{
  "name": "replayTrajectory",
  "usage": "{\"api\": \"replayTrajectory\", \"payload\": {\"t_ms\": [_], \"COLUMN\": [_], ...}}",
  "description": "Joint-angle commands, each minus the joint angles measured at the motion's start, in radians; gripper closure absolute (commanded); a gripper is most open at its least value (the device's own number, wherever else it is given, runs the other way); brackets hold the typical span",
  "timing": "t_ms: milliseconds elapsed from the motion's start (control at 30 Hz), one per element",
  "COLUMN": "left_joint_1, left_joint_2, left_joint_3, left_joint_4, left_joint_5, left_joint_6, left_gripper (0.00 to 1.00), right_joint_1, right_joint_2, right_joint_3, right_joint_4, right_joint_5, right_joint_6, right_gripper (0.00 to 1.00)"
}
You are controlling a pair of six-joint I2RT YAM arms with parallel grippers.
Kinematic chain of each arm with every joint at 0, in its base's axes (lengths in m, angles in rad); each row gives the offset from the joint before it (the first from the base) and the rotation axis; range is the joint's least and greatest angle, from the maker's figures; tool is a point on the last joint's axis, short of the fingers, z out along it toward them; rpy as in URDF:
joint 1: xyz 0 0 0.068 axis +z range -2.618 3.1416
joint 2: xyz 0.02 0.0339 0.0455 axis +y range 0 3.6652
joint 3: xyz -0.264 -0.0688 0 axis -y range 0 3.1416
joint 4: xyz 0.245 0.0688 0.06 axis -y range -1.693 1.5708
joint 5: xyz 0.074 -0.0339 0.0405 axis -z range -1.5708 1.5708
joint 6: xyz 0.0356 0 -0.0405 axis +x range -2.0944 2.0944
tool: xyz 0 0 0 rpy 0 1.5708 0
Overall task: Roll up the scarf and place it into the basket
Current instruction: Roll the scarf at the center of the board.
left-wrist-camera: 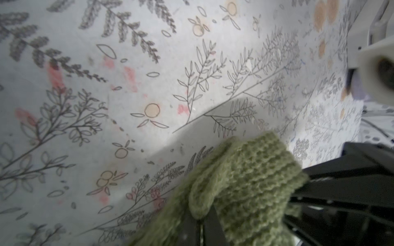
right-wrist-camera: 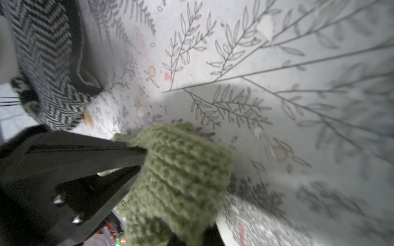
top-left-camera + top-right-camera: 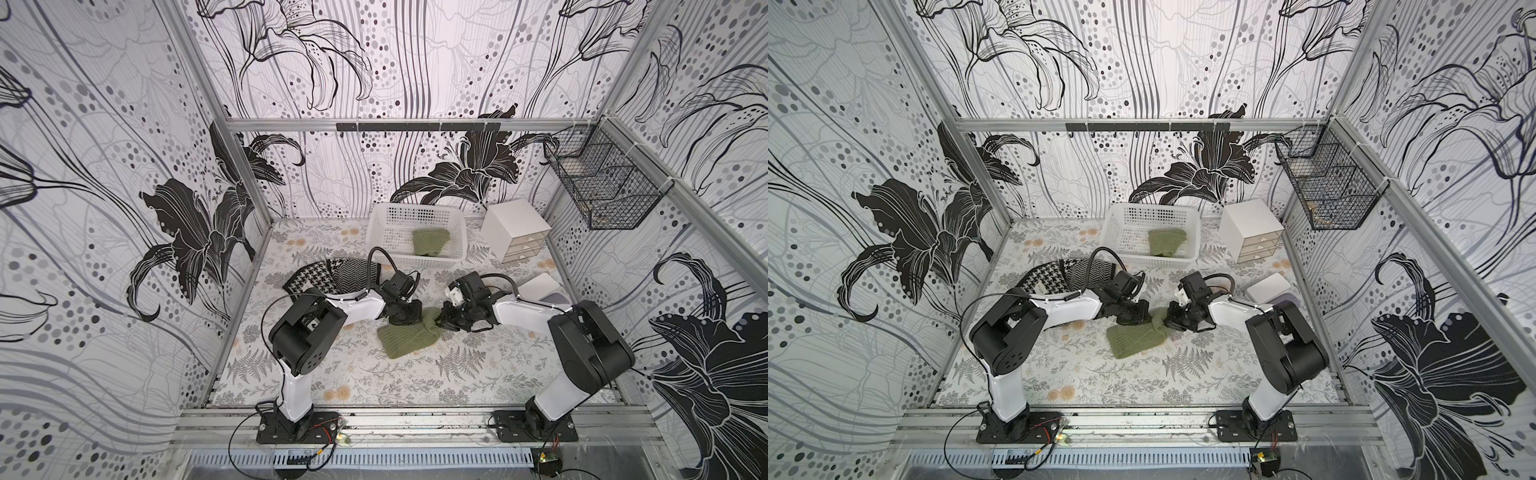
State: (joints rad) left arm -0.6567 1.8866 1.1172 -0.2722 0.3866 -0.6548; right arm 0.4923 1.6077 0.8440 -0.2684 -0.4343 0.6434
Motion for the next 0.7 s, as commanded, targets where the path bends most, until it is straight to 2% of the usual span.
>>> {"api": "replayTrajectory", "payload": {"t_ms": [0, 67, 200, 367, 500, 667], "left_joint_1": [0.020, 0.021, 0.008, -0.044, -0.115, -0.151], "left_joint_2": [-0.047, -0.064, -0.090, -0.100, -0.114, -0.096], "left_joint_3": [0.032, 0.029, 0.005, -0.021, -0.059, -0.114], "left_joint_4": [-0.111, -0.109, -0.077, -0.079, -0.069, -0.029], "left_joint_5": [-0.056, -0.054, 0.010, 0.092, 0.115, 0.134], "left_joint_6": [0.058, 0.055, 0.012, -0.014, -0.059, -0.119], "left_gripper": [0.78, 0.73, 0.72, 0.73, 0.73, 0.73], "right_joint_1": [0.025, 0.062, 0.143, 0.157, 0.157, 0.156], "right_joint_2": [-0.076, -0.109, -0.142, -0.155, -0.185, -0.262], "right_joint_3": [0.048, 0.068, 0.079, 0.026, -0.047, -0.146], "right_joint_4": [-0.326, -0.378, -0.428, -0.390, -0.289, -0.152], "right_joint_5": [0.176, 0.254, 0.402, 0.401, 0.393, 0.391], "right_joint_6": [-0.132, -0.149, -0.180, -0.213, -0.211, -0.194], "right_gripper": [1.00, 1.00, 1.00, 1.00, 1.00, 1.00]}}
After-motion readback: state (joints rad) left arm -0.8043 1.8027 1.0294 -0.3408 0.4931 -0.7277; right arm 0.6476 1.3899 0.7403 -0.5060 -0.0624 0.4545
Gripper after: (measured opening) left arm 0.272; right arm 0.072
